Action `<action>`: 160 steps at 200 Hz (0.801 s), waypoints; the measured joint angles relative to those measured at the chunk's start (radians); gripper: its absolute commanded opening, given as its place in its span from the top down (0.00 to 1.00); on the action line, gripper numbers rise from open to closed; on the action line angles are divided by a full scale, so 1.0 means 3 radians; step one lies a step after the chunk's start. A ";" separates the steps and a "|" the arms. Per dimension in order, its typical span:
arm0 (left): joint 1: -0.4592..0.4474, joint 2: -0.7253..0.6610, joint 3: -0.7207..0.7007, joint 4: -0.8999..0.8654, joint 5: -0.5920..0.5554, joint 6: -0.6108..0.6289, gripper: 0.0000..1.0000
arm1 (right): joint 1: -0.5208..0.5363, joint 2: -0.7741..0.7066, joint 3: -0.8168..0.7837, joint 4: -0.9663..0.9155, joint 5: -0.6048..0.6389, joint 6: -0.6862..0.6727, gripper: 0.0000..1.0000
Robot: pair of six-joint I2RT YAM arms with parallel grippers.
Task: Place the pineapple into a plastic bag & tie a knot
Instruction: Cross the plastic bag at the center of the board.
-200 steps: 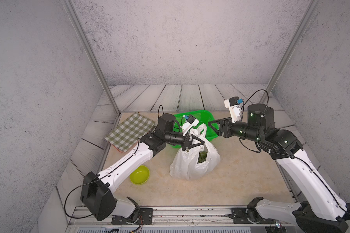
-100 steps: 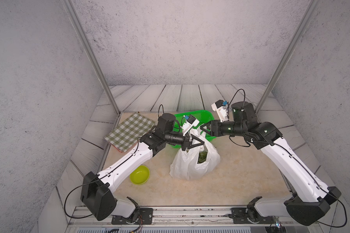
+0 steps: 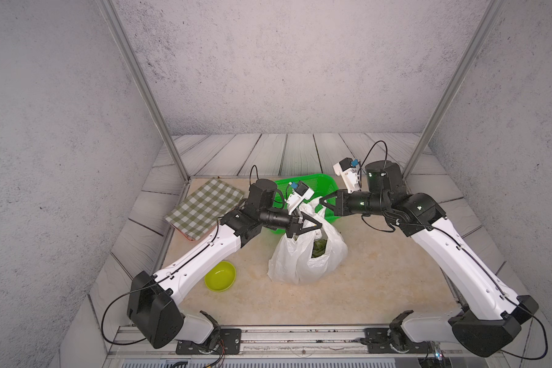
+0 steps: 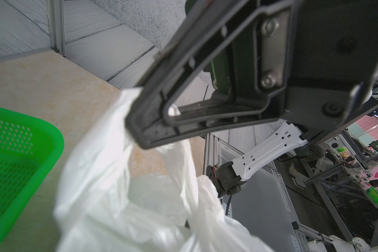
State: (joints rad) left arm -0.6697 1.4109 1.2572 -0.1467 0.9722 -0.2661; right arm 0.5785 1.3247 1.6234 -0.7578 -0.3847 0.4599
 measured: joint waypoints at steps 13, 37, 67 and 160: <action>-0.0001 0.0000 -0.0034 0.0032 -0.0005 0.0000 1.00 | 0.0001 -0.0031 -0.0006 -0.0029 0.0009 -0.0001 1.00; -0.0001 -0.0020 -0.0125 0.0108 -0.0024 0.0000 0.99 | 0.0011 -0.0050 -0.0008 -0.0094 0.0010 -0.0003 1.00; -0.0001 -0.0075 -0.0247 0.0178 -0.0042 0.0000 0.97 | 0.0025 -0.0050 -0.0025 -0.0156 0.0010 -0.0003 1.00; 0.0000 -0.0201 -0.0454 0.0038 -0.0114 0.0000 0.88 | 0.0017 -0.0048 -0.0027 -0.0126 0.0071 -0.0005 1.00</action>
State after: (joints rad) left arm -0.6697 1.3506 1.1210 -0.1352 0.9379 -0.2661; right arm 0.5835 1.3102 1.6154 -0.7956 -0.3634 0.4583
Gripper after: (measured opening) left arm 0.121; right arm 0.043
